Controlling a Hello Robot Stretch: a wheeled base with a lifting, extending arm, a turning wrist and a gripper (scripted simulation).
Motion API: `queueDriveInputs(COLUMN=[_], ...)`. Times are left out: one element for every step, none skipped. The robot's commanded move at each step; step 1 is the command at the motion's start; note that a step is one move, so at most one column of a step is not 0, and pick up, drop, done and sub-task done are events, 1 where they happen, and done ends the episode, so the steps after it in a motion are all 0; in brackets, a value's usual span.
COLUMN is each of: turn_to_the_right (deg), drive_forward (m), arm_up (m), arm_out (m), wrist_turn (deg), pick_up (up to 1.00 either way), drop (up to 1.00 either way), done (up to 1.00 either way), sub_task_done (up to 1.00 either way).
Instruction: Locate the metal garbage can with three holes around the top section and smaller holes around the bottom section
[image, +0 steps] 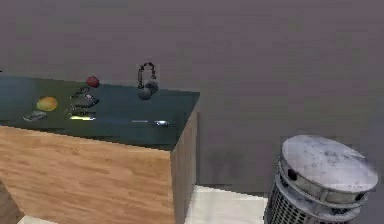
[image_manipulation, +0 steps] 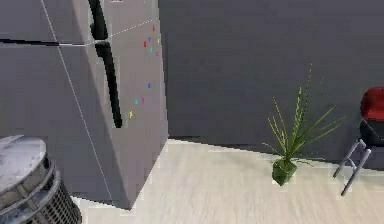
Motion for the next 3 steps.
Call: queueDriveInputs(turn_to_the_right=[3.0, 0.0, 42.0], drive_forward=[0.00, 0.20, 0.00], arm_up=[0.00, 0.00, 0.00], arm_out=[0.00, 0.00, 0.00], wrist_turn=[0.0, 0.0, 0.0], pick_up=[0.00, 0.00, 0.00], drop=[0.00, 0.00, 0.00], done=[0.00, 0.00, 0.00], sub_task_done=[0.00, 0.00, 0.00])
